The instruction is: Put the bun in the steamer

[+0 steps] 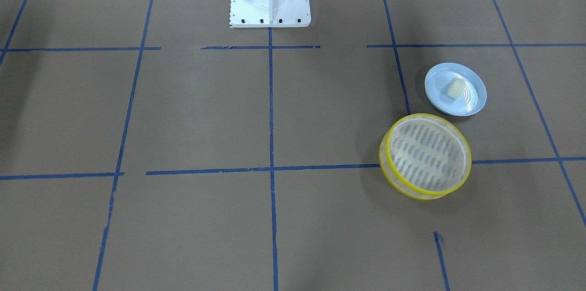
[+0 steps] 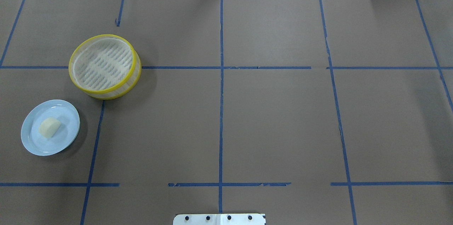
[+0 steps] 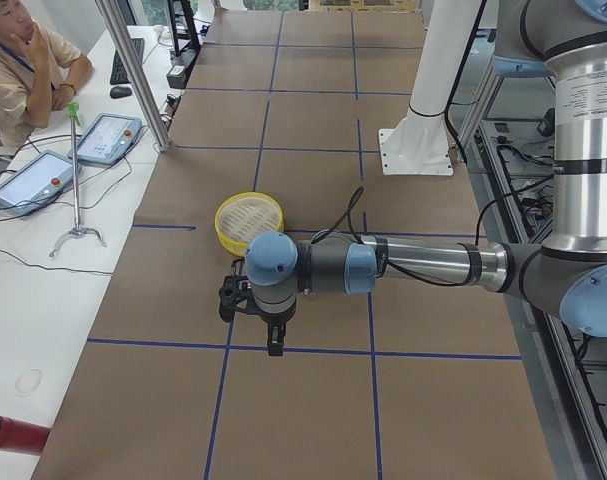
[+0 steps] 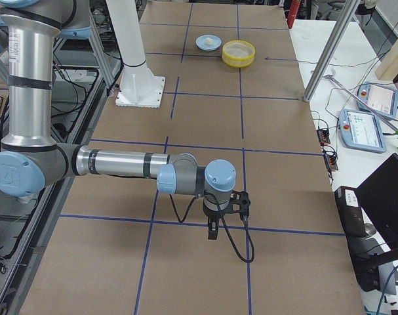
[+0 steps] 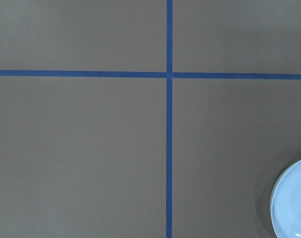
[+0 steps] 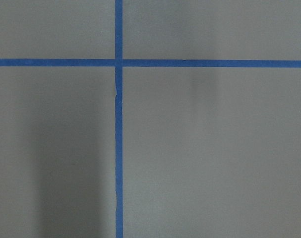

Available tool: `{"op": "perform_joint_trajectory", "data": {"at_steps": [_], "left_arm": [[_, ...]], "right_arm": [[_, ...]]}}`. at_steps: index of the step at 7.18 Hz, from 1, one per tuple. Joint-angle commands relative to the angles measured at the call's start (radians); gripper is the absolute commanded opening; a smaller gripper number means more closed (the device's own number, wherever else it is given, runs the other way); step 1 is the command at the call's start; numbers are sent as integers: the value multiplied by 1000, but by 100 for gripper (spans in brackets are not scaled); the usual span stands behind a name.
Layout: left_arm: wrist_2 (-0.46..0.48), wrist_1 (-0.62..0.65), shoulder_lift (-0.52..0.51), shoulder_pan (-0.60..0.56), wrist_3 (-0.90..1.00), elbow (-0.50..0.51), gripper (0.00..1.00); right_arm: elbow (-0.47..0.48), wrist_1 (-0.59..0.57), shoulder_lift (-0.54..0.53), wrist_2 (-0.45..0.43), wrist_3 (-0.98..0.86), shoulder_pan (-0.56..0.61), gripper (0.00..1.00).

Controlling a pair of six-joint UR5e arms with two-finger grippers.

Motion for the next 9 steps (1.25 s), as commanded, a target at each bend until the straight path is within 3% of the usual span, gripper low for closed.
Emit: {"op": "perform_joint_trajectory", "data": {"at_steps": [1, 4, 5, 6, 7, 8, 9], "left_arm": [[-1, 10, -18, 0, 0, -12, 100], [7, 1, -11, 0, 3, 4, 100], [-2, -78, -14, 28, 4, 11, 100], [-12, -234, 1, 87, -43, -16, 100], [-16, -395, 39, 159, -228, -24, 100], [-15, -509, 53, 300, -302, -24, 99], [-19, -531, 52, 375, -333, -36, 97]], "right_arm": [[0, 0, 0, 0, 0, 0, 100], [0, 0, 0, 0, 0, 0, 100], [0, 0, 0, 0, 0, 0, 100], [0, 0, 0, 0, 0, 0, 100], [0, 0, 0, 0, 0, 0, 100], [0, 0, 0, 0, 0, 0, 100], [0, 0, 0, 0, 0, 0, 100]]}}
